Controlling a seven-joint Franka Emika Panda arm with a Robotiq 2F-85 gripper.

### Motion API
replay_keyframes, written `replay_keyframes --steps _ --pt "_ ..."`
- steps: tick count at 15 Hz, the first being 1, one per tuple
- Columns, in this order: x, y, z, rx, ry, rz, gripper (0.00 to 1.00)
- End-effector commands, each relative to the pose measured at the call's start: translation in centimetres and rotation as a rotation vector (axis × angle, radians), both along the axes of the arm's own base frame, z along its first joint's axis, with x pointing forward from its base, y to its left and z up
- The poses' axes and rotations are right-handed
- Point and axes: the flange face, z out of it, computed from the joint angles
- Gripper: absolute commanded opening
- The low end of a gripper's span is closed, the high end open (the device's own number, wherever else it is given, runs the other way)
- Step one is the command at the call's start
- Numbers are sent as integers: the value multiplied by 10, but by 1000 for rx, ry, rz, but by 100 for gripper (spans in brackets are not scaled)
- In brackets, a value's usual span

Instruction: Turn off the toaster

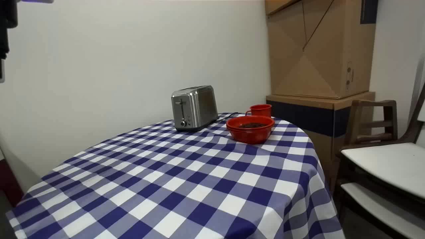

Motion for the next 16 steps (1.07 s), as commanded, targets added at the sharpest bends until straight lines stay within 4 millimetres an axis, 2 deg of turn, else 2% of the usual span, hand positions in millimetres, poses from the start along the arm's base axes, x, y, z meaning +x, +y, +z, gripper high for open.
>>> replay_keyframes --steps 1,5,7,9,13,16 --pt "0 0 1 0 1 0 100" --pt "0 0 1 0 1 0 100" --pt "19 -4 3 -50 -41 -27 100" --pt "53 -13 5 -68 -85 -46 100" --pt "134 -31 10 -66 -181 -33 100" --pt "192 -32 8 -40 -235 -21 100"
